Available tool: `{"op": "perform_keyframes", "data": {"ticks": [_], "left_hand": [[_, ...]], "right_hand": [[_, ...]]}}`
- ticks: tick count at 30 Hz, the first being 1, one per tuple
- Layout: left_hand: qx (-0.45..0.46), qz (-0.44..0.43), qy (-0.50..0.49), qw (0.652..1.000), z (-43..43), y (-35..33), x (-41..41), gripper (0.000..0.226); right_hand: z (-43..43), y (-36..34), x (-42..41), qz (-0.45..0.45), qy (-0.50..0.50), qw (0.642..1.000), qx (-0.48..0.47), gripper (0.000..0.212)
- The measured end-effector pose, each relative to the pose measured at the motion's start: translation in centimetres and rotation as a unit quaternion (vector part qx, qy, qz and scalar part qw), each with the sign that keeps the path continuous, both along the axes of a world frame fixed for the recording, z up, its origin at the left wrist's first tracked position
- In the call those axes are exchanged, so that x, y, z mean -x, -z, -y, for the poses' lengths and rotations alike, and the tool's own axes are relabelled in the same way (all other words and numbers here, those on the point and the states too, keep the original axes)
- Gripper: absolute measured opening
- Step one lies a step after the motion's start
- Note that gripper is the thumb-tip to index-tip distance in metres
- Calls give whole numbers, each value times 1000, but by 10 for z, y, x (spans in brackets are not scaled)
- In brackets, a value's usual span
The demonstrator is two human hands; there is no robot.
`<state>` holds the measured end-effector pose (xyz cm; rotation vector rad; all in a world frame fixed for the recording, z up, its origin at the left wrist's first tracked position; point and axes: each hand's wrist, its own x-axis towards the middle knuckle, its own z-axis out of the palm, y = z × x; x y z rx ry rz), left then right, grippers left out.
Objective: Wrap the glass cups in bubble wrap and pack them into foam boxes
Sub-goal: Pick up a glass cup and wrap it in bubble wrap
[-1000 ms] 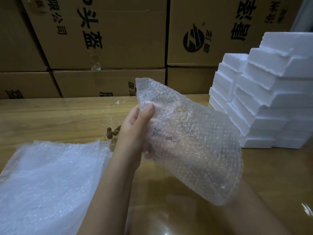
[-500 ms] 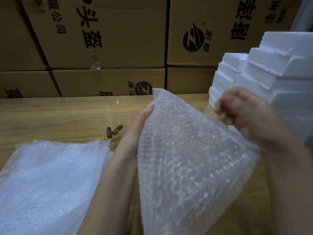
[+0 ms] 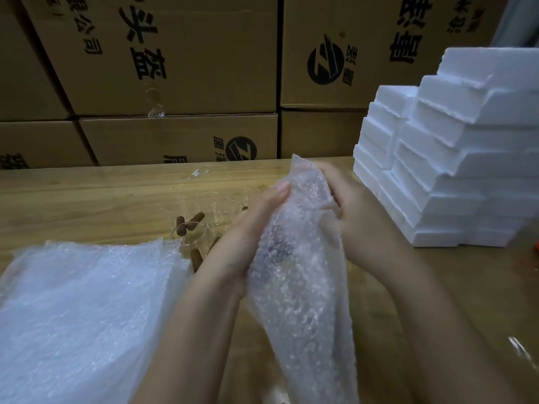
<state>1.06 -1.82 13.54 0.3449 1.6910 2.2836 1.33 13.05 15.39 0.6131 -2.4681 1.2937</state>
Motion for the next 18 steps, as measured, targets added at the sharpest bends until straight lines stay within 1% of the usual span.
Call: {"op": "perform_keyframes", "data": {"ticks": [2, 3, 4, 6, 7, 8, 9, 10, 11, 13, 14, 15, 18], "left_hand": [[-11, 13, 8, 1000, 2, 6, -5, 28], [-9, 18, 10, 1000, 4, 7, -6, 32], [18, 9, 2, 1000, 5, 9, -4, 39], [128, -18, -19, 991, 4, 4, -6, 54], [177, -36, -28, 983, 4, 2, -7, 62], [209, -65, -38, 975, 7, 0, -7, 67], [226, -107, -57, 966, 12, -1, -8, 62], [240, -151, -64, 957, 17, -3, -9, 54], [249, -182, -47, 950, 22, -7, -11, 56], [280, -218, -1, 935, 30, -7, -13, 83], [306, -236, 6, 922, 31, -5, -13, 91], [324, -250, -2, 913, 29, -4, -14, 94], [333, -290, -61, 895, 21, 0, -13, 83]], "right_hand": [[3, 1, -1, -24, 51, 998, -40, 45], [4, 2, -2, -36, 68, 996, -54, 42], [5, 2, -2, -52, 81, 993, -66, 37], [3, 3, -1, -74, 101, 989, -76, 19], [1, 4, 1, -87, 115, 986, -80, 18], [-1, 4, 2, -95, 135, 983, -85, 25], [-3, 5, 3, -97, 152, 980, -86, 27], [-6, 4, 4, -93, 167, 978, -87, 22], [-7, 3, 5, -87, 179, 976, -92, 15], [-6, 3, 4, -80, 203, 969, -112, 10], [-4, 3, 3, -76, 210, 967, -123, 10], [-2, 3, 2, -76, 213, 965, -131, 12], [7, 0, -3, -64, 206, 961, -175, 18]]}}
